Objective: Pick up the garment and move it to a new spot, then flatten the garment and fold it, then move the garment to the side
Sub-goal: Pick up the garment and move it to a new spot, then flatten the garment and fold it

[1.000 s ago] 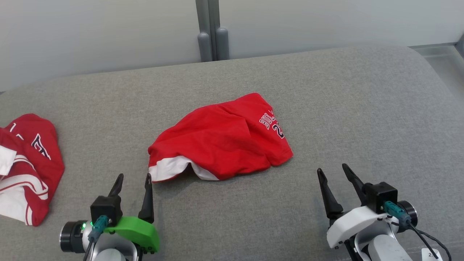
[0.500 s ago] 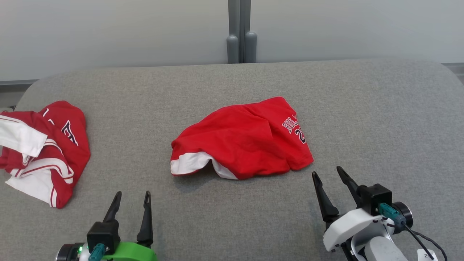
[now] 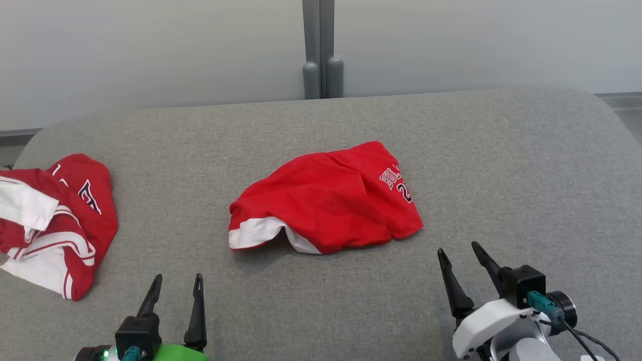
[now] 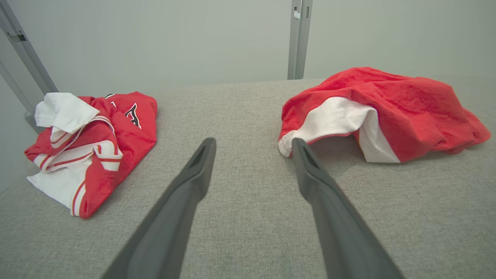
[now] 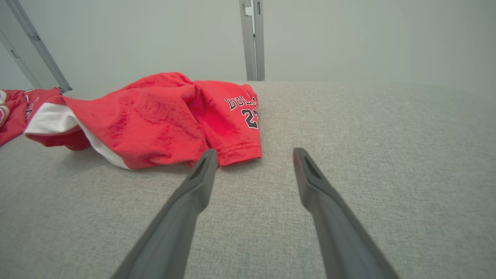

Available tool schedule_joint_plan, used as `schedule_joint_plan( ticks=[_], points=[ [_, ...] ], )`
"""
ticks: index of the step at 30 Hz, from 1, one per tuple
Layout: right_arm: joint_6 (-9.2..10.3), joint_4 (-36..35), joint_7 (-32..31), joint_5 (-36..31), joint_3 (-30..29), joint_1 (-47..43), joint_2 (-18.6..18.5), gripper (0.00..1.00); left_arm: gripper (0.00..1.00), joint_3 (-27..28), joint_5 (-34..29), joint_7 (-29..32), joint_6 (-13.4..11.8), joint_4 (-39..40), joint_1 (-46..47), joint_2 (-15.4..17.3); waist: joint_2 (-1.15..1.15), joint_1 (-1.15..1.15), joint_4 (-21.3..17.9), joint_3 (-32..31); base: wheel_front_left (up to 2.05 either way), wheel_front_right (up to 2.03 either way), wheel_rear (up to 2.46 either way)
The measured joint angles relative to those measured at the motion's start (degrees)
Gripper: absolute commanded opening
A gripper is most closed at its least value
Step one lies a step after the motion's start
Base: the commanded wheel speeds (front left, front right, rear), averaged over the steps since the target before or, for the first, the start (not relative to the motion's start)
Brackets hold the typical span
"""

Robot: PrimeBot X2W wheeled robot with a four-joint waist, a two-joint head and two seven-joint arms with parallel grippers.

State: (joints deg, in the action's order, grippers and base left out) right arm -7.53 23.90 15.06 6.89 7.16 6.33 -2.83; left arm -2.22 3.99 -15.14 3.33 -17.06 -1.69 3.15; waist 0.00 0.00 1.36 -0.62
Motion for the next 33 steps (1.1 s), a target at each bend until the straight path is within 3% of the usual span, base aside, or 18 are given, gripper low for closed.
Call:
schedule_joint_plan(
  ticks=[21, 28, 33],
  points=[
    [0.00, 0.1, 0.0, -0.3, 1.3, 0.1, 0.0, 1.00, 1.00, 0.4, 1.5, 0.0, -0.3, -0.2, 0.0, -0.3, 0.00, 0.00, -0.6, 0.6, 0.00, 0.00, 0.00],
    [-0.01, 5.8, 0.0, 0.0, 6.5, 5.3, -0.2, 1.00, 1.00, -2.4, 2.1, 0.0, 0.1, -1.1, 0.5, -0.3, 0.00, 0.00, 1.1, 2.3, 0.00, 0.00, 0.00],
    [-0.01, 10.7, 0.0, 0.1, 6.7, 9.9, -0.4, 1.00, 1.00, -5.4, 2.5, 0.0, 0.6, -1.9, 2.2, -0.3, 0.00, 0.00, 3.7, 4.1, 0.00, 0.00, 0.00]
  ],
)
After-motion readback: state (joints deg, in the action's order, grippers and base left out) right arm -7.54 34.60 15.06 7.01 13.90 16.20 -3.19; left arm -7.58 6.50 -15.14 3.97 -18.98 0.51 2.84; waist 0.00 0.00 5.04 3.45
